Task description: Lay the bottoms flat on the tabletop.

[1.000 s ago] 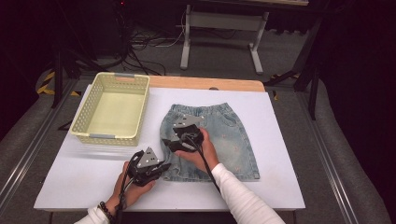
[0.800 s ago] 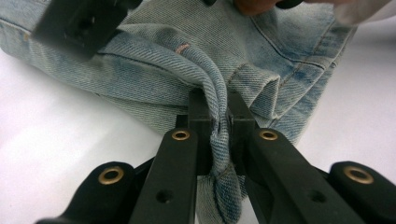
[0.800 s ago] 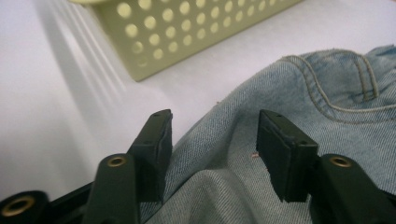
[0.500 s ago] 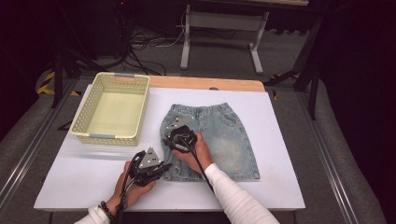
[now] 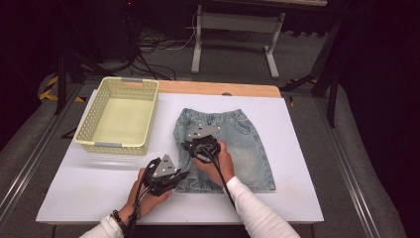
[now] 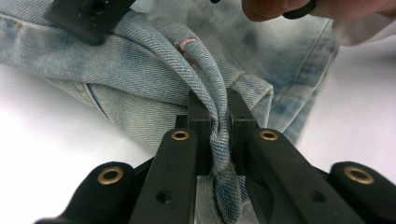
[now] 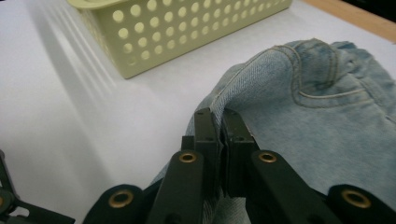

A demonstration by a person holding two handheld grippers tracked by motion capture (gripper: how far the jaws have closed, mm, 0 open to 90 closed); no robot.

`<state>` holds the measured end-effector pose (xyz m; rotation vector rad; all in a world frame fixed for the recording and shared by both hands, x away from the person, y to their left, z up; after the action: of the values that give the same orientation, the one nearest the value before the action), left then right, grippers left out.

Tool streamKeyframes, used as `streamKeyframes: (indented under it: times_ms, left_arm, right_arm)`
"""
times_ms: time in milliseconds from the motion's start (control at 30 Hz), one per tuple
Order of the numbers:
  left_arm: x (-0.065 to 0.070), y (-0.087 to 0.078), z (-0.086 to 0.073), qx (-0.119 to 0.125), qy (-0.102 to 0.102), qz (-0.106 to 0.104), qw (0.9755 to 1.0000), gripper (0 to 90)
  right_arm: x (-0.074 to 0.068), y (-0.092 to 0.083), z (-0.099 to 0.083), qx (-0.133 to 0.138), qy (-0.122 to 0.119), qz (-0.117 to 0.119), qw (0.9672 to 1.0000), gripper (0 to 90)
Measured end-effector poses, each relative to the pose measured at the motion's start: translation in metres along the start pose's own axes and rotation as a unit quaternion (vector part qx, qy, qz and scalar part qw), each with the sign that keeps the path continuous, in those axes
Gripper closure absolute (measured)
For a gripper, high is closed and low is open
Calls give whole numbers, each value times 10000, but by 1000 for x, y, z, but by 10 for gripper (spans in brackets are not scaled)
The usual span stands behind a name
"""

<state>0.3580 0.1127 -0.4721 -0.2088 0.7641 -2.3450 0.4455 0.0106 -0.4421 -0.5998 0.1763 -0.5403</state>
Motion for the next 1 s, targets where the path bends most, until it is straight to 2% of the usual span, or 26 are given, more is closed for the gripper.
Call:
streamKeyframes:
  times_ms: [167,467,633,1000]
  left_arm:
    - [7,5,8,70,79,-152,9998,846]
    - [22,18,26,227,188,-304,9991,846]
    - [26,23,32,265,248,-365,9987,847]
    - [32,30,46,446,242,-491,9975,847]
  right_arm:
    - [3,-18,-5,177,-39,-165,9997,864]
    - [15,-46,-13,490,143,-301,9982,864]
    - [19,-56,-15,564,171,-365,9976,865]
    - [30,-74,-20,730,320,-526,9954,866]
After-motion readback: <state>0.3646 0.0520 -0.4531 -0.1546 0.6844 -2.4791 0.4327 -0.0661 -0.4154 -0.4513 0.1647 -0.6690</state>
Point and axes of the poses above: each handheld gripper's, and its own axes: y roughly forward along the jaws, z roughly out of its top, x roughly to its right, the point moved 5 cm from there along y, roughly forward along the jaws, and after that the axes turned 4 degrees about z, right-handed, at the moved point
